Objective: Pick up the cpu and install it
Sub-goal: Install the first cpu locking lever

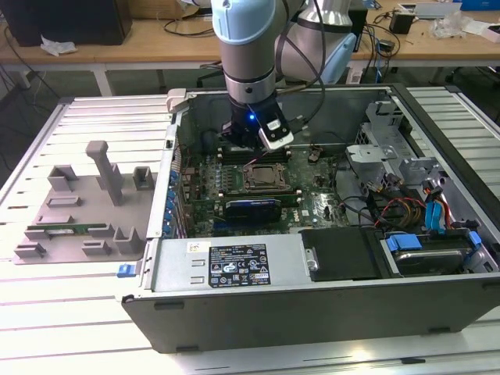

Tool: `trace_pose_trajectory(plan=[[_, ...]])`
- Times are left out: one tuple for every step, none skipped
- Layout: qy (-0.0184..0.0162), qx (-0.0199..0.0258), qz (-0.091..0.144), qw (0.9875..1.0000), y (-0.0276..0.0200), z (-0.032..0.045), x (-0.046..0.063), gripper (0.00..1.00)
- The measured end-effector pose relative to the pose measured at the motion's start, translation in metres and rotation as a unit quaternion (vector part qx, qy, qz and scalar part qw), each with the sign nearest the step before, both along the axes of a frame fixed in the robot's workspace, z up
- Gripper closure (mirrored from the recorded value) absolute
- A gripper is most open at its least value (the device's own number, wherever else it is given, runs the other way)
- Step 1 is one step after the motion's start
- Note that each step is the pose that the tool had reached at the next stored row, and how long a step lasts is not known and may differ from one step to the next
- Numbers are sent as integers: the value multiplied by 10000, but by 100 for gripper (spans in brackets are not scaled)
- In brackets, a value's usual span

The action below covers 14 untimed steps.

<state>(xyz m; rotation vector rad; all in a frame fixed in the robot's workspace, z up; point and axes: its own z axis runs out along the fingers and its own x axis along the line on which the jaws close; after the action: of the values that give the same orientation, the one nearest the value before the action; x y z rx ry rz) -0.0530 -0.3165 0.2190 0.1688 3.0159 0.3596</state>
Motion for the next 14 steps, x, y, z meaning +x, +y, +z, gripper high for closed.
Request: trace_pose_trajectory(plan=[[-2,0,9,10000,5,-3,1,89],[-13,1,40,10000,7,-9,3,89],[-28,0,60,10000,7,-11,4,89],[-113,0,124,9999,8,-17,6,89],[-199,1,203,9996,8,-19,6,89],[-250,1,277,9993,8,-21,7,89],[-274,3,341,9990,8,-25,7,89],[-290,3,378,9989,8,-37,7,89],[-296,2,378,9988,8,-52,6,89],[-299,2,377,9988,7,-65,6,89],[-302,2,375,9988,7,-79,6,89],[-304,1,373,9988,8,-90,6,89],[-303,1,372,9988,7,-91,6,89],[-303,1,372,9988,7,-91,6,89]])
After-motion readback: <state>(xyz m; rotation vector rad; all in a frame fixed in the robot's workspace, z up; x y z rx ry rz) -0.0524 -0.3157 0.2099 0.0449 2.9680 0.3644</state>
